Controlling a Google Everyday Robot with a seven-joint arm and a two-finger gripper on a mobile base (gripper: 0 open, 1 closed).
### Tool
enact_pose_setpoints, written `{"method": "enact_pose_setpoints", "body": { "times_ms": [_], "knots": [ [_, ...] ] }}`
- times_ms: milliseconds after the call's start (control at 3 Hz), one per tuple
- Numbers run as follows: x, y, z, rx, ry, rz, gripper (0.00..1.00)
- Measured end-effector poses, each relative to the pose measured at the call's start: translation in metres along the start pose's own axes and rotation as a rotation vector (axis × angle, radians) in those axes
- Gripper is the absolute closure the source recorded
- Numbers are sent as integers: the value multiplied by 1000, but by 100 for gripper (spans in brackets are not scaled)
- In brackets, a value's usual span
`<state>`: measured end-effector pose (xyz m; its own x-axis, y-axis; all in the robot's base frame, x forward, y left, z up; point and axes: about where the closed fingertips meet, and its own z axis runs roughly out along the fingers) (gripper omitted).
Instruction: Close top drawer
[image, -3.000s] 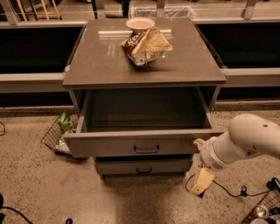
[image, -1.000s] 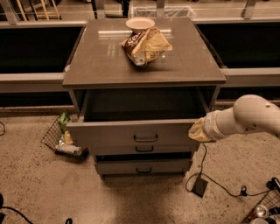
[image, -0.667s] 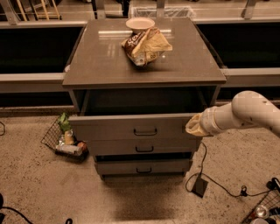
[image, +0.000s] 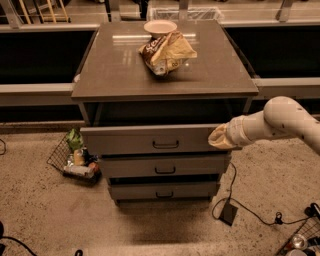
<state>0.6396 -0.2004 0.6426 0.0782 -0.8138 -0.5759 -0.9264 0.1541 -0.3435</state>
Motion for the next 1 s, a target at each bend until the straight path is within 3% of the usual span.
{"method": "enact_pose_setpoints", "body": {
  "times_ms": [667, 1000],
  "knots": [
    [-15, 9, -3, -31, -54, -43, 15],
    [-30, 38, -20, -41, -104, -83, 0]
  ]
}}
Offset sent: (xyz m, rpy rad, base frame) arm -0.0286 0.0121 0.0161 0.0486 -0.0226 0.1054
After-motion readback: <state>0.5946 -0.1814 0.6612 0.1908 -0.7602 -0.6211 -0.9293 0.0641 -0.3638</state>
